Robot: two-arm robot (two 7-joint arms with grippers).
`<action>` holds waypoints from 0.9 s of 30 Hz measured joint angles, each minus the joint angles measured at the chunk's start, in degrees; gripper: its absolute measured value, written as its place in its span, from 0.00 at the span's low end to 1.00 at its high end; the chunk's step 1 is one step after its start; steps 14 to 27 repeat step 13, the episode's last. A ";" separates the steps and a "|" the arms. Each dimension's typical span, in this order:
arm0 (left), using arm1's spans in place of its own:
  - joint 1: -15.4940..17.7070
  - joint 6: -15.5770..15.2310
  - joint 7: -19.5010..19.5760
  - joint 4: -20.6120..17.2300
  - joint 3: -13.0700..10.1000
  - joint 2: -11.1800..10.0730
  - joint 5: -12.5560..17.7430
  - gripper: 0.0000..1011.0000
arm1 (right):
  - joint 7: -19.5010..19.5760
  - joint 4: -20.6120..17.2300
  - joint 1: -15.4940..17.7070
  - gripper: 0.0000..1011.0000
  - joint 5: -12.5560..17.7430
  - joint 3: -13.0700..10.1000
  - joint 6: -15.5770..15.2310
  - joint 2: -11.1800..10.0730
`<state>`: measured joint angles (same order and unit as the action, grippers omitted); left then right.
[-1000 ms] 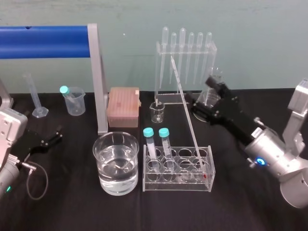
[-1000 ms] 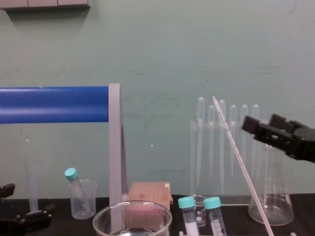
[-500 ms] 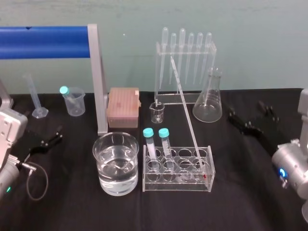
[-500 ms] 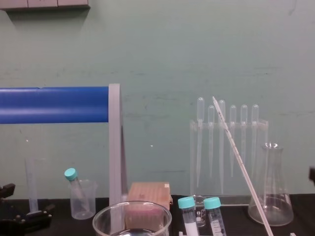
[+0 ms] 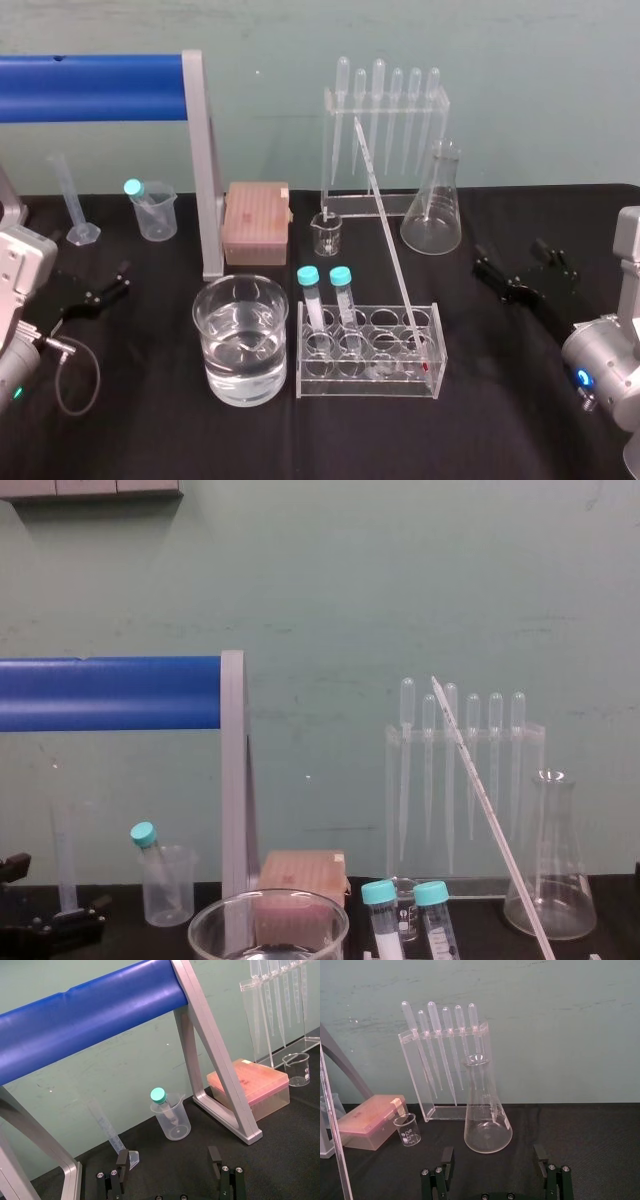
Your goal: Hold the thermometer with one hand and immerse one end into the beaker, then reinsert it into the test tube rack.
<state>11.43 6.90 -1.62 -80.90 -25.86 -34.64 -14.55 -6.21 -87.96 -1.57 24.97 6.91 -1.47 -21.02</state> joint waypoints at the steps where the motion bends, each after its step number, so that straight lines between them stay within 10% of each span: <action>1: 0.00 0.00 0.00 0.00 0.00 0.00 0.00 1.00 | 0.01 -0.01 0.00 0.99 0.00 0.01 0.01 -0.02; 27: 0.00 0.00 0.00 0.00 0.00 0.00 0.00 1.00 | 0.25 -0.09 0.06 0.99 -0.03 0.07 0.05 -0.08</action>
